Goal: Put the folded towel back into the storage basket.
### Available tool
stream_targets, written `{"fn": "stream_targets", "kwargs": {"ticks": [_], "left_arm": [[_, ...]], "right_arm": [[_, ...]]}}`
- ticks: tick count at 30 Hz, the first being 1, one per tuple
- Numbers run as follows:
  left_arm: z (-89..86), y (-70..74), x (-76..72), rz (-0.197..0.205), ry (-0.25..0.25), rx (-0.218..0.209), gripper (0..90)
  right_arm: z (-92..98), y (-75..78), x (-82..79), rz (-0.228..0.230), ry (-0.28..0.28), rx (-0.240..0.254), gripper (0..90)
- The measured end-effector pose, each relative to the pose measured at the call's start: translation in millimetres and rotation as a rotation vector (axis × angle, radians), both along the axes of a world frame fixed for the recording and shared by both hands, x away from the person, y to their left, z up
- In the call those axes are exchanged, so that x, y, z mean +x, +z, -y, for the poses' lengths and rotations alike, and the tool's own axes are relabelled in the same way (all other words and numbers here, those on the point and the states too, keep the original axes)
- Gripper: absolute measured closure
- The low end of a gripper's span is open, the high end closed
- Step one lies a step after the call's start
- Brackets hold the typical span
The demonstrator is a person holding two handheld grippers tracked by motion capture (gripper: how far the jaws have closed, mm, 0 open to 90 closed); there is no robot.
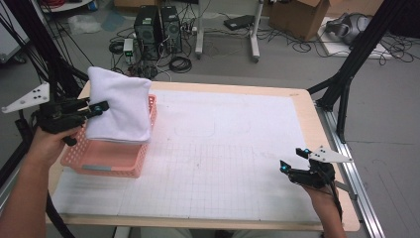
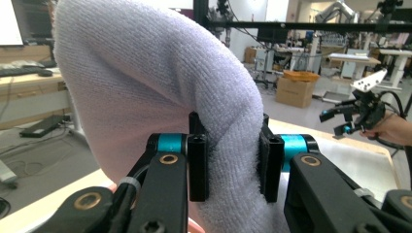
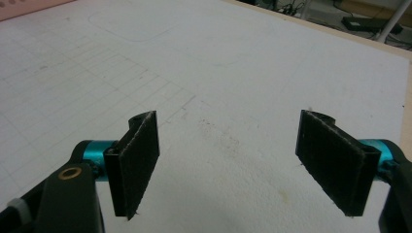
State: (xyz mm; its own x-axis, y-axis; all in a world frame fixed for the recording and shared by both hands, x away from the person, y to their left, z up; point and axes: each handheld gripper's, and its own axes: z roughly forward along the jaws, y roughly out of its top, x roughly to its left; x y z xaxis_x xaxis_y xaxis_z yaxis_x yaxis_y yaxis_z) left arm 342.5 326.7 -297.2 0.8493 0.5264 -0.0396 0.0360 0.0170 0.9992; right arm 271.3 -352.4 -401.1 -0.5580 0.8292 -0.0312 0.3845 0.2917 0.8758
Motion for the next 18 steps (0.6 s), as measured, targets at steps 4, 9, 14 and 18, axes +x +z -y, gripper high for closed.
{"fn": "stream_targets", "kwargs": {"ticks": [4, 9, 14, 18], "left_arm": [[-16.8, 3.7, -0.5, -0.003, 0.022, 0.007, 72.4], [-29.4, 0.5, 0.3, -0.007, 0.025, 0.009, 72.4], [-36.1, -9.3, 4.0, -0.030, 0.008, 0.023, 72.4], [-38.4, -18.6, 6.5, -0.046, 0.002, 0.016, 72.4]], "right_arm": [[-1.3, -0.6, 0.0, 0.001, 0.004, -0.006, 22.9], [-4.3, -2.4, 0.5, -0.008, 0.009, -0.015, 23.0], [-7.5, -2.7, 1.4, -0.022, 0.012, -0.025, 22.9], [-9.6, -1.1, 3.0, -0.024, 0.014, -0.031, 23.0]]}}
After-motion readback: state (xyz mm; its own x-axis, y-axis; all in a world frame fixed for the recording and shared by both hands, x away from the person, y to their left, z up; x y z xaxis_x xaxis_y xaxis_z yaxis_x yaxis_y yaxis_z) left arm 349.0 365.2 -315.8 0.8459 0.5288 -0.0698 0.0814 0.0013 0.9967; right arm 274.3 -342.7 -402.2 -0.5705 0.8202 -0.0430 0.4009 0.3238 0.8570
